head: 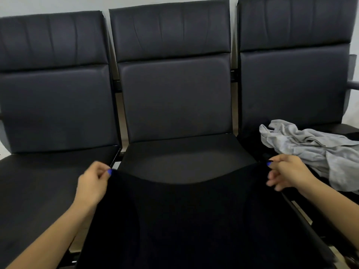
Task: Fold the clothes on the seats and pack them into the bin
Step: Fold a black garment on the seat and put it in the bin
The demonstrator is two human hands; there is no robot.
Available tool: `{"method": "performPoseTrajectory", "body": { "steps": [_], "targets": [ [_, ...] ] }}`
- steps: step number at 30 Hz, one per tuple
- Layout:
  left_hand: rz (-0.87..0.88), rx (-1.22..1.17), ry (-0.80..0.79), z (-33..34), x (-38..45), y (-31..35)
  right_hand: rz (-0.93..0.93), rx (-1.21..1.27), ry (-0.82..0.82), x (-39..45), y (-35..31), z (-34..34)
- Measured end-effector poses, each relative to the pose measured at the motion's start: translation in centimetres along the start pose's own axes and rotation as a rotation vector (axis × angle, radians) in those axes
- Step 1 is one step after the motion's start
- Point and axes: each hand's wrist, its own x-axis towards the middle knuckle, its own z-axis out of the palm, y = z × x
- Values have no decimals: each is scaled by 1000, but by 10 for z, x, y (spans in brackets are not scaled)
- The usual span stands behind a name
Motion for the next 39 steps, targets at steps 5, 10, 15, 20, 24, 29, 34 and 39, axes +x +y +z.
{"method": "performPoseTrajectory", "body": {
  "steps": [5, 10, 15, 20, 24, 29, 34, 39],
  "targets": [
    [-179, -624, 215, -16, 17, 35, 31, 540, -47, -10, -27, 3],
    [-87, -939, 84, -28, 14, 68, 20, 876, -127, -1, -44, -5],
    [-24, -1040, 33, -28, 16, 74, -2, 959, -147, 8, -43, -6],
    [-10, -1034, 22, -20, 10, 68, -7, 887, -155, 18, -29, -5],
    [-27, -1020, -12, -17, 10, 58, 7, 830, -184, 19, -17, -7],
    [-45, -966, -59, -13, -7, 41, 81, 722, -292, 2, 4, -13],
    [-67, -901, -109, -12, -30, 21, 231, 677, -394, -20, 29, -20],
    [-7, -784, -116, -25, -52, 5, 261, 455, -547, -33, 44, -36]
  ]
}}
